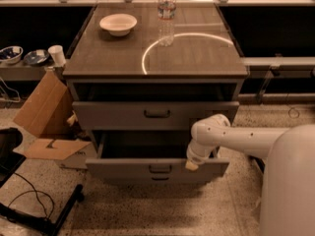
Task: Open middle drawer
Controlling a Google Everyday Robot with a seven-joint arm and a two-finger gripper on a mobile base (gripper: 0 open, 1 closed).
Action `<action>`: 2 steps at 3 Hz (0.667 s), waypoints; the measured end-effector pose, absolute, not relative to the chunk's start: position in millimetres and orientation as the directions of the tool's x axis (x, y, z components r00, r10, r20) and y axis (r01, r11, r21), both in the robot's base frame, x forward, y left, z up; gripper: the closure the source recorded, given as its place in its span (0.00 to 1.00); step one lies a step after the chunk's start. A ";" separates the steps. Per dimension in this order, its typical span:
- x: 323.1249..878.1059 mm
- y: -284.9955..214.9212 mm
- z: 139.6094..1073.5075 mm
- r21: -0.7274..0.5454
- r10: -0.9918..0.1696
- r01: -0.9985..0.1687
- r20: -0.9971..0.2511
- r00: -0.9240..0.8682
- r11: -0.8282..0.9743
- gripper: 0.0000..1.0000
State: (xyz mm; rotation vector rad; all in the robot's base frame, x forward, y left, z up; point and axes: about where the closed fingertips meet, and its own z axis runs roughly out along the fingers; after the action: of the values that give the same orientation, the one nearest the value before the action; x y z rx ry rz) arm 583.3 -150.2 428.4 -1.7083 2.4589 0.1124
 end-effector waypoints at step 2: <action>556.9 -158.7 430.3 0.011 -0.917 -0.928 -0.148 -0.370 0.372 1.00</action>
Offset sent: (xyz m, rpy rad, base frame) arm -0.3036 -0.1193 -0.0170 -0.0116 0.3764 -0.2539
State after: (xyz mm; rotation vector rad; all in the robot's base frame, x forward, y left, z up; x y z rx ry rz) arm 556.9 -158.7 430.3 -1.6920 2.5038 0.1401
